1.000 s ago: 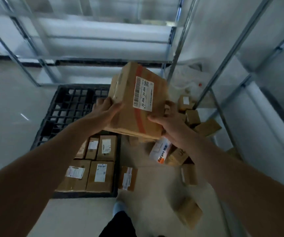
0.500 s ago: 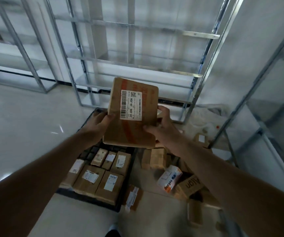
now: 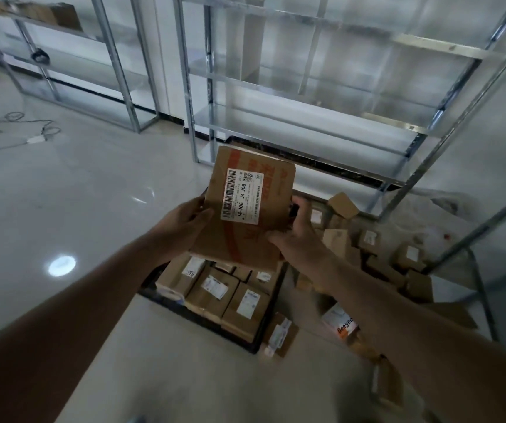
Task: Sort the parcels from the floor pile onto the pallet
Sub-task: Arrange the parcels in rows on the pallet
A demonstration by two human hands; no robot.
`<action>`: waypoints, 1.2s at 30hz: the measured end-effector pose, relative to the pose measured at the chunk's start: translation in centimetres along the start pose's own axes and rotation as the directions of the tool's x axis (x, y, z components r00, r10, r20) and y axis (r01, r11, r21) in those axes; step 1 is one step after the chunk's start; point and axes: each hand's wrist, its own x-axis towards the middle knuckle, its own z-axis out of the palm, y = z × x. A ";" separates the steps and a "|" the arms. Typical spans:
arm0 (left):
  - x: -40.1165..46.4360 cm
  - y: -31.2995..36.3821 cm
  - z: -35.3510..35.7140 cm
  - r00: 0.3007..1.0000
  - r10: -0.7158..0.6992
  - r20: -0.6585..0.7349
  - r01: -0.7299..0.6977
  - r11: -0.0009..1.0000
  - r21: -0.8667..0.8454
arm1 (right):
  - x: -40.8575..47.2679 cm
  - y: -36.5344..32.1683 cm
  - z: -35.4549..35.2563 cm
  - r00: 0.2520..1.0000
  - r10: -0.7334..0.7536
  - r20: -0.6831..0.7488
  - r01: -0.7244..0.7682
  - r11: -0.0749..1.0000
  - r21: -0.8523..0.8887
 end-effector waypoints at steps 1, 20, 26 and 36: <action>0.3 -1.3 -1.9 1.000 -0.002 -0.020 0.002 1.000 0.000 | 0.9 -0.4 2.1 1.000 0.006 -0.001 -0.006 1.000 -0.012; 7.5 -21.9 -31.9 0.945 -0.327 0.003 0.326 0.943 0.064 | 18.2 -4.0 36.5 0.961 0.260 0.098 -0.265 0.963 0.045; 15.9 -30.1 -34.8 0.873 -0.487 0.026 0.488 0.870 -0.077 | 27.6 3.2 41.7 0.908 0.382 0.170 -0.392 0.920 0.025; 29.8 -48.7 -33.7 0.699 -0.715 0.022 0.688 0.663 -0.295 | 41.1 17.7 50.1 0.776 0.556 0.297 -0.586 0.810 0.017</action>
